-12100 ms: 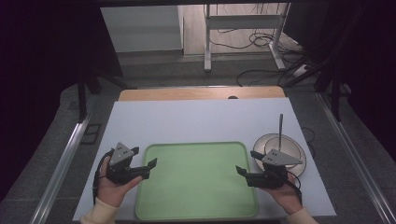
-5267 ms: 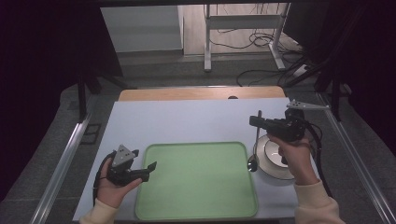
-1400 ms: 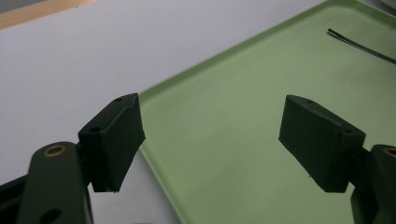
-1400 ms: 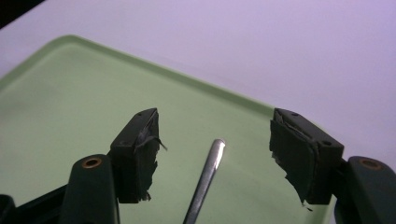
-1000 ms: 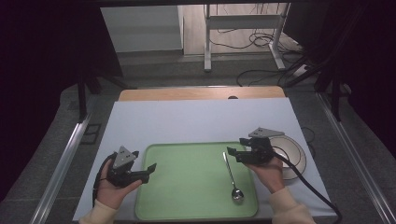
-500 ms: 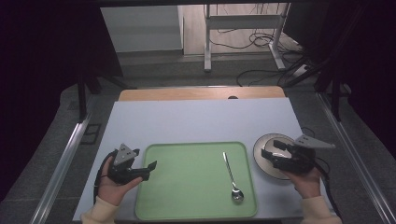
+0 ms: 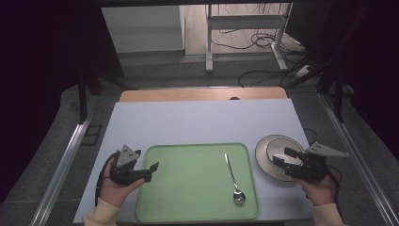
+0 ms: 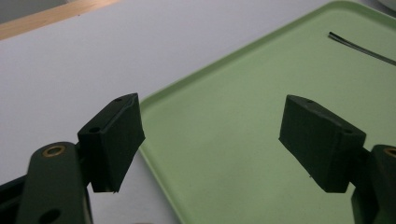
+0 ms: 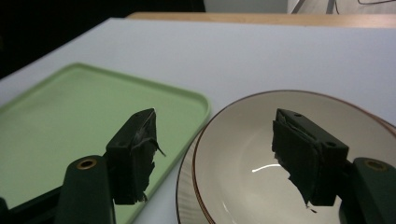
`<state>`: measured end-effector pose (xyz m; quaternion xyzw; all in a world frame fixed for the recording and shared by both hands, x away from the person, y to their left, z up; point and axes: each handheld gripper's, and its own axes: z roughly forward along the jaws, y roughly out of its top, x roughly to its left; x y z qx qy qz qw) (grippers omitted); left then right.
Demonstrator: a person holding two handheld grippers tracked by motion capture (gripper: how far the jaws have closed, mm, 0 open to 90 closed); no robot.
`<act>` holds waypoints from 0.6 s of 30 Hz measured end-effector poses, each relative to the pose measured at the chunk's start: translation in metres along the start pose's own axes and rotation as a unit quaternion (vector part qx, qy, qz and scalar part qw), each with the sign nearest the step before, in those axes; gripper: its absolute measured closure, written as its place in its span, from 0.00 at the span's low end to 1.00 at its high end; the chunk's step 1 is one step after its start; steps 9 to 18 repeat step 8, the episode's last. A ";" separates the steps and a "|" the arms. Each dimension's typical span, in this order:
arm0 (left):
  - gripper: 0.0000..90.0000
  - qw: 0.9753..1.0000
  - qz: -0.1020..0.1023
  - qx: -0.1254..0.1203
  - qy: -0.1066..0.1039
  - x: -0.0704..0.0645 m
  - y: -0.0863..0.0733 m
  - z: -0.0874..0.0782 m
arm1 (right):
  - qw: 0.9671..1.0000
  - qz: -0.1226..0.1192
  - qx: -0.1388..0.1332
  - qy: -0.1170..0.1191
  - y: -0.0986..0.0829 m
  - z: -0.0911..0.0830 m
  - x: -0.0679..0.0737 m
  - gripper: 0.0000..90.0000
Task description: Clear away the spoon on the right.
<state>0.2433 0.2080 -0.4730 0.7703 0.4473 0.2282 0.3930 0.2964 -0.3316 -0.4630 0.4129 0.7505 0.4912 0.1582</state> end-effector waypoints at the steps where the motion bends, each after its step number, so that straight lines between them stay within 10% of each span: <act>1: 0.23 1.000 -0.002 -0.001 0.001 0.001 -0.001 -0.001 | 1.000 -0.004 0.001 0.000 0.000 0.002 0.001 0.34; 18: 0.23 1.000 -0.005 -0.002 0.005 0.004 -0.003 -0.003 | 1.000 0.003 -0.018 0.007 0.006 0.000 0.003 0.34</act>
